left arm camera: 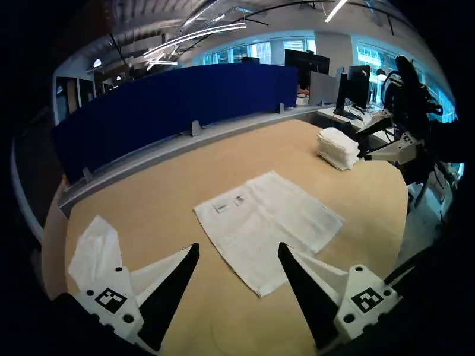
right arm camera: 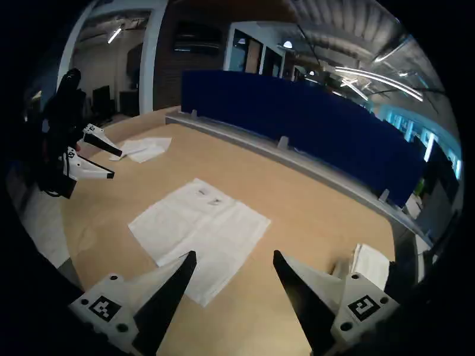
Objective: Fold towel
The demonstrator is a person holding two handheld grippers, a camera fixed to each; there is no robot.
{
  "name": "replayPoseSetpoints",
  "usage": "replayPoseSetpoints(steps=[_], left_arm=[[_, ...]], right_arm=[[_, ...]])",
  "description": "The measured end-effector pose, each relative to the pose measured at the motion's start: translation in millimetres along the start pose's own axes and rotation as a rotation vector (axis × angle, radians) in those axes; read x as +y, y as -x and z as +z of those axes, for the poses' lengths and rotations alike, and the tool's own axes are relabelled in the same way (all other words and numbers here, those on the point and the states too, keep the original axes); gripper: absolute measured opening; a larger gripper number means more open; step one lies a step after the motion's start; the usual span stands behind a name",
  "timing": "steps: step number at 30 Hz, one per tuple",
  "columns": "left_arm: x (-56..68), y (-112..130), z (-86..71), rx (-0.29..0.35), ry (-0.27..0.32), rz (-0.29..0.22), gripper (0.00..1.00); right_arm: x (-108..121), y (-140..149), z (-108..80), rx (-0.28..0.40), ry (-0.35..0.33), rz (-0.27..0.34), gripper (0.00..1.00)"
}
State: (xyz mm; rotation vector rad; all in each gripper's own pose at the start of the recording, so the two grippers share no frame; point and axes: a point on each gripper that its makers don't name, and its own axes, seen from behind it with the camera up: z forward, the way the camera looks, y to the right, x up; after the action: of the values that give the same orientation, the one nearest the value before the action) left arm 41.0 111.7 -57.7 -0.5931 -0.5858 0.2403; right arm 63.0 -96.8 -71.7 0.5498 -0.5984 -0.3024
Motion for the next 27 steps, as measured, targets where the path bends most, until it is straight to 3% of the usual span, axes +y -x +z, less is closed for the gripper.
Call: replayPoseSetpoints(steps=[7, 13, 27], left_arm=[[18.1, 46, 20.4, -0.111, 0.074, 0.025, 0.99], [29.3, 76, 36.2, -0.168, 0.122, 0.023, 0.99], [46.7, 129, 77.8, -0.244, 0.153, 0.02, 0.98]], right_arm=[[-14, 39, 14.7, -0.08, -0.05, -0.008, 1.0], [-23, 70, 28.1, -0.134, -0.079, -0.013, 1.0], [-50, 126, 72.6, -0.184, -0.129, 0.005, 0.99]])
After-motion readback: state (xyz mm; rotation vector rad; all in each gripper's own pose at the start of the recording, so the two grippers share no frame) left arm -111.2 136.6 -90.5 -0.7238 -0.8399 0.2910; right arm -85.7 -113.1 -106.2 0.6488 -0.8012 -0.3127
